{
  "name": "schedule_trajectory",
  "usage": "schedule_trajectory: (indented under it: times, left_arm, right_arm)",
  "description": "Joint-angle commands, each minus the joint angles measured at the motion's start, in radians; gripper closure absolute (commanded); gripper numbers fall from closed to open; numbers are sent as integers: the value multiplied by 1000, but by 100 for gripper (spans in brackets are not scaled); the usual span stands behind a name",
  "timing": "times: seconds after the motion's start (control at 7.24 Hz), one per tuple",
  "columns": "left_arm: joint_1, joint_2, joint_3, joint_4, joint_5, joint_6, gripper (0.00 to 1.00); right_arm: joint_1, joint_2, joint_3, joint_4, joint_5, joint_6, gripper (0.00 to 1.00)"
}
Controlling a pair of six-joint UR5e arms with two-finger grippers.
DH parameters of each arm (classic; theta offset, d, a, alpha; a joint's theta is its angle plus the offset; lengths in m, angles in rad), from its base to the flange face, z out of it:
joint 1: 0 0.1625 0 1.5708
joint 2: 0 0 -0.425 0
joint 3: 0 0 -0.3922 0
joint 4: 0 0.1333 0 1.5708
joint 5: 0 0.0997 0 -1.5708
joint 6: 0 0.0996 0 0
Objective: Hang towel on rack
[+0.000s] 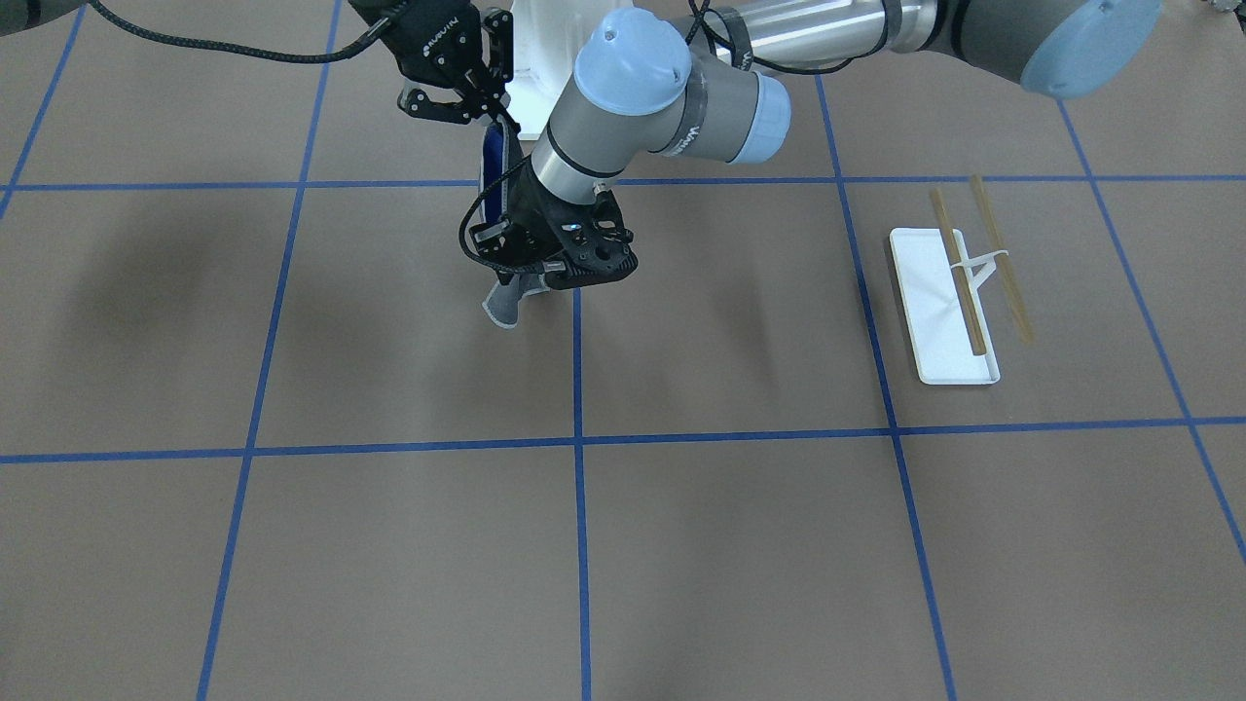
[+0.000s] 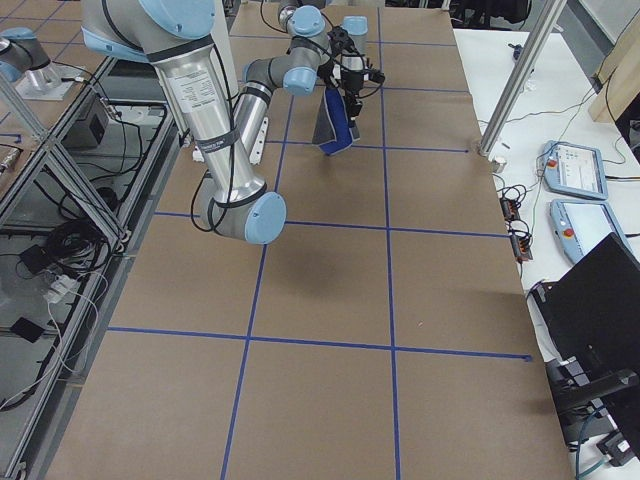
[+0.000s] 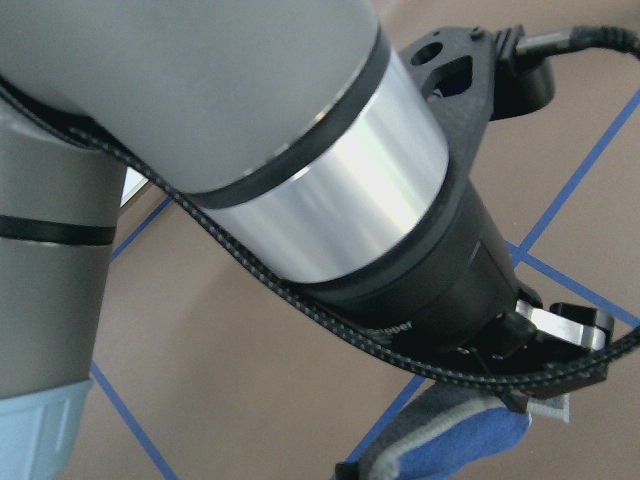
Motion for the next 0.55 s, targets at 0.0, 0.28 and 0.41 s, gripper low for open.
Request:
schedule_trajectory:
  times: [0.0,0.28,0.41]
  left_arm:
    - [-25,2,-3,-4,-1,0,100]
    - [-100,2,-38,2,-12,-2,100]
    - [-129,11,-49,6,-29,-2,100]
  right_arm:
    - [6,-36,23,0,9,-2,100]
    - [10,-140,99,-5,-13,1,0]
    - [27,-218,148,-26,-10,-2,0]
